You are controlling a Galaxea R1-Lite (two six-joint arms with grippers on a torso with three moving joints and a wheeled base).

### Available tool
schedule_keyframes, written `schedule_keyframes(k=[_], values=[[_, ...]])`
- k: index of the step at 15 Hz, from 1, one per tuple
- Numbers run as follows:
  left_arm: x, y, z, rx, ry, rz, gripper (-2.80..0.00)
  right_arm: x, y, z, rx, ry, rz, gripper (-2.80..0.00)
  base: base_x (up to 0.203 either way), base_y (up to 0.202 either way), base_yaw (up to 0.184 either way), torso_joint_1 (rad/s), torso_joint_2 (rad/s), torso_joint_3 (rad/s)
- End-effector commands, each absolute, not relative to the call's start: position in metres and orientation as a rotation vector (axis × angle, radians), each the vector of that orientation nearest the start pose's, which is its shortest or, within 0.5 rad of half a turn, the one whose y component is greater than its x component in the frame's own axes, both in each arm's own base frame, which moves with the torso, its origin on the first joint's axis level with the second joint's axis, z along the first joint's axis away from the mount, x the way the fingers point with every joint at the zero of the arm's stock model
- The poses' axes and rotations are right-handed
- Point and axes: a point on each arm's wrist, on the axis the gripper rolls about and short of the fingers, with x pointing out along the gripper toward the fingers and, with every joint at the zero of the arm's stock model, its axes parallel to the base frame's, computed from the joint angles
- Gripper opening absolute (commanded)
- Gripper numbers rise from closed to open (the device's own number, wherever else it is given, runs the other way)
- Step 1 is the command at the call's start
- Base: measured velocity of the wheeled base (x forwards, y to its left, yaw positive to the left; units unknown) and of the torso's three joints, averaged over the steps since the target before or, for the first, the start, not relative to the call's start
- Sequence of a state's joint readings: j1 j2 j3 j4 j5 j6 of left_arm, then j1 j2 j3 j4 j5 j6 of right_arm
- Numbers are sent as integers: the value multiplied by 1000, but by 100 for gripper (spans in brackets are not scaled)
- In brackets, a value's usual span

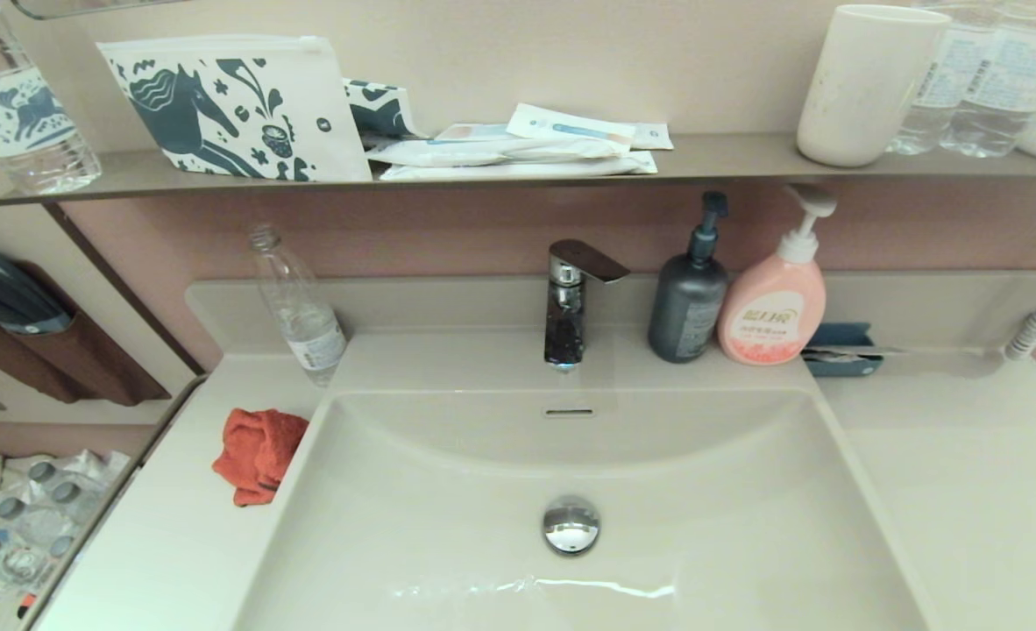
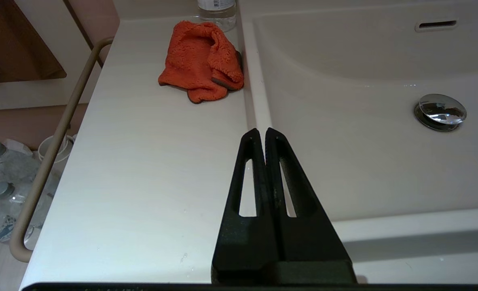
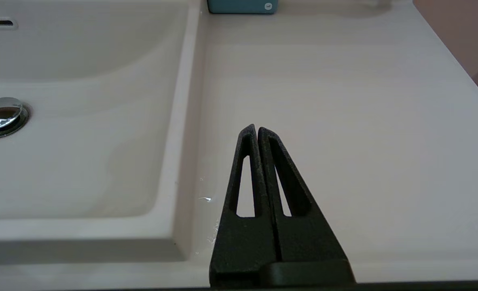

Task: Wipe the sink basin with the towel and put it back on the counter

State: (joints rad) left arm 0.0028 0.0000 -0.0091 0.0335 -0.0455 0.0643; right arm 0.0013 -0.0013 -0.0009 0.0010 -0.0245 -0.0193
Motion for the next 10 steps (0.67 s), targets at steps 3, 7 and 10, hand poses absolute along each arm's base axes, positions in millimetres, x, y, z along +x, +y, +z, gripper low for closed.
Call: schedule_keyframes(k=[3,7,10], values=[[-23,-1,75,64,25,-44,-280,-23,-1,76,24,-4,-24,-280,0,0,0,0,0,0],[-23,-1,75,64,25,-44,-280,-23,-1,76,31,-5,-26,-280,0,0,0,0,0,0],[-23,-1,75,64,25,-44,-280,-23,-1,76,31,-4,-26,-280,0,0,0,0,0,0]])
